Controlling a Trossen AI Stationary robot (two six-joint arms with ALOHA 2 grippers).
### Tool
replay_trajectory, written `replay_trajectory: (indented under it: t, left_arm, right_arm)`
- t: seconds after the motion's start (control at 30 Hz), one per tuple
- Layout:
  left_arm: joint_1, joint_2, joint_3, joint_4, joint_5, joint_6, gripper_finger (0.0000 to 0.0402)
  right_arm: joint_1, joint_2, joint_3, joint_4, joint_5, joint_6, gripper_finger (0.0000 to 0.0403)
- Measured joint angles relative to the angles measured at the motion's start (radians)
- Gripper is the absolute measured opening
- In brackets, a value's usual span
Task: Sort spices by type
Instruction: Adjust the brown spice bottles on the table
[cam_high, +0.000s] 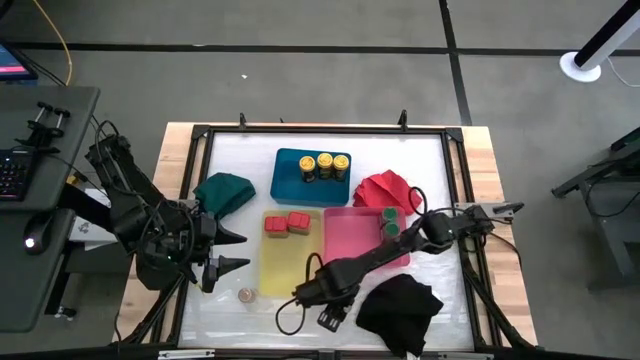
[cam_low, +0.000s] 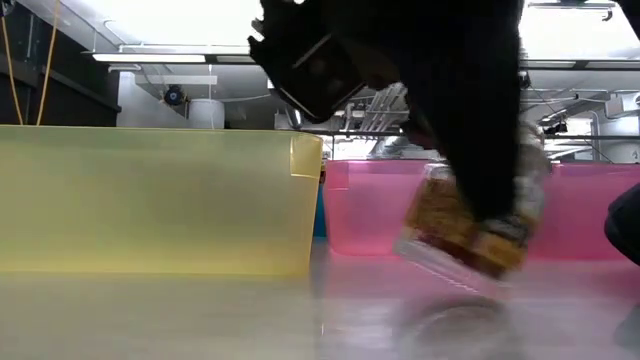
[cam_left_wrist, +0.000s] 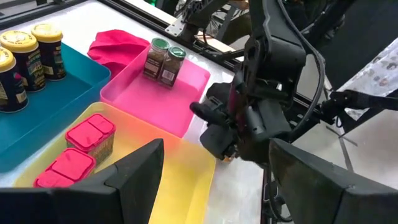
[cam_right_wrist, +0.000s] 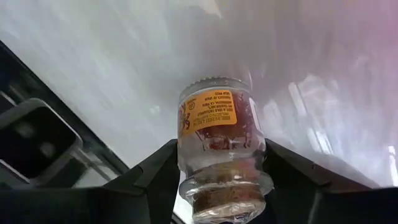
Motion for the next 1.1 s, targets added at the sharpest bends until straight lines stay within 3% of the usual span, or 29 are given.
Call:
replay_trajectory:
  t: [0.13, 0.6, 1.1]
  left_arm:
    - [0.000, 0.000, 0.000, 0.000, 0.001, 0.000, 0.0278]
    - [0.000, 0.000, 0.000, -0.001, 0.001, 0.001, 0.0278]
    - [0.001, 0.000, 0.000, -0.015, -0.004, 0.004, 0.0278]
  right_arm:
    - [0.004, 0.004, -0.003, 0.049, 0.001, 0.042, 0.0202]
    - [-0.001, 0.006, -0.005, 0.076, -0.032, -0.063, 0.0204]
    - [-0.001, 0.007, -0.006, 0.075, -0.015, -0.106, 0.0285]
